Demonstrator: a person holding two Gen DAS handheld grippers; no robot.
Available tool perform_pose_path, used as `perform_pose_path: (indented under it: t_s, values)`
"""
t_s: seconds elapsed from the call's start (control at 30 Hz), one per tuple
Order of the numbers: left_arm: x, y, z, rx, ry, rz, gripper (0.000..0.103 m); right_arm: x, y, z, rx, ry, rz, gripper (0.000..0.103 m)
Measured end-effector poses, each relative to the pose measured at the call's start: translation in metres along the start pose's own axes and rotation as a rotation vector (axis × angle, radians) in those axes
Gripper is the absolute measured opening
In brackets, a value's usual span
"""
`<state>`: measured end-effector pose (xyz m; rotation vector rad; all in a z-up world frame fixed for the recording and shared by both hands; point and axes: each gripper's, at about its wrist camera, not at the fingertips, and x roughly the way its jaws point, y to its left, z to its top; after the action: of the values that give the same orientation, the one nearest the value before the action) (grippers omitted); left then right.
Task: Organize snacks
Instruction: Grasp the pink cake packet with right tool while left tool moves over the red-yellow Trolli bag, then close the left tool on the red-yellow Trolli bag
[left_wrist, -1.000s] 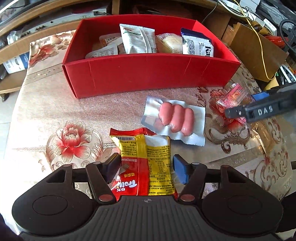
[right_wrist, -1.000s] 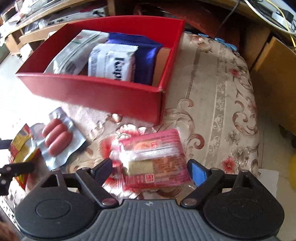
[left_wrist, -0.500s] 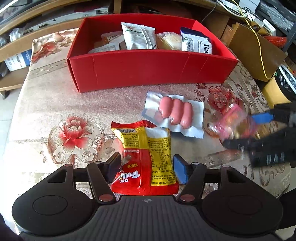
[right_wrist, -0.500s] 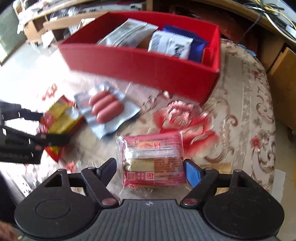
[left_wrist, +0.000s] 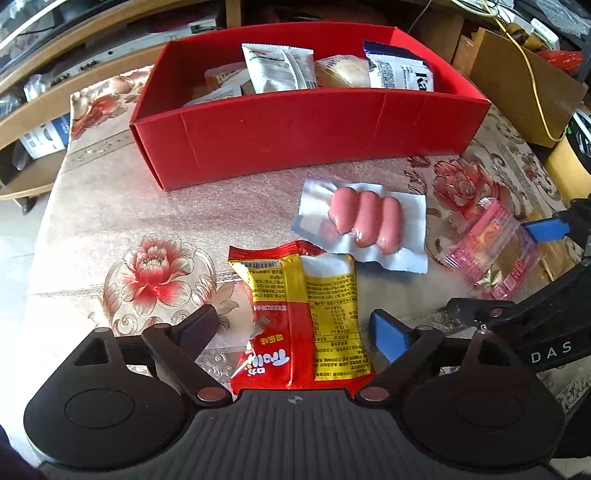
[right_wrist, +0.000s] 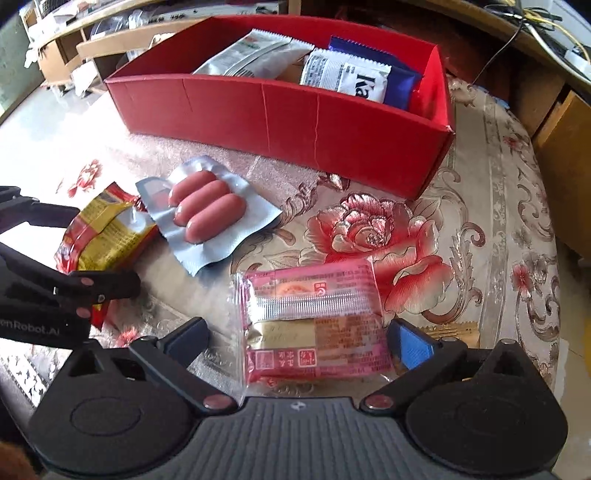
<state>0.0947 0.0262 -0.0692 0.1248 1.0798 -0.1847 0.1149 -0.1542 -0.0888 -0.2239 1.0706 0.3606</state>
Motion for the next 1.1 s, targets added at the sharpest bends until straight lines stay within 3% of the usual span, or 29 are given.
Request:
perform_pose_path:
  t_s: [0.03,0.2,0.3,0.37,0.53,1.1]
  values:
    - [0.002,0.001,0.001,-0.008,0.009,0.02,0.103,0.0,-0.001,-0.001,0.004,-0.006,-0.002,0.103]
    - [0.006,0.004,0.003,-0.034,0.014,0.038,0.103,-0.002,-0.001,0.001,0.015,0.004,-0.007,0.103]
    - [0.004,0.003,0.0,-0.029,0.009,0.042,0.102,-0.008,0.002,0.002,-0.006,-0.008,-0.006,0.082]
    - [0.0,0.002,-0.003,-0.037,0.001,0.049,0.099,-0.013,0.006,0.0,-0.02,-0.013,-0.004,0.073]
    - [-0.013,0.001,-0.012,-0.063,-0.029,0.049,0.078,-0.02,0.012,-0.006,-0.024,-0.014,-0.018,0.062]
    - [-0.035,-0.008,-0.026,-0.101,-0.027,0.001,0.075,-0.053,0.017,-0.021,0.014,-0.065,0.027,0.06]
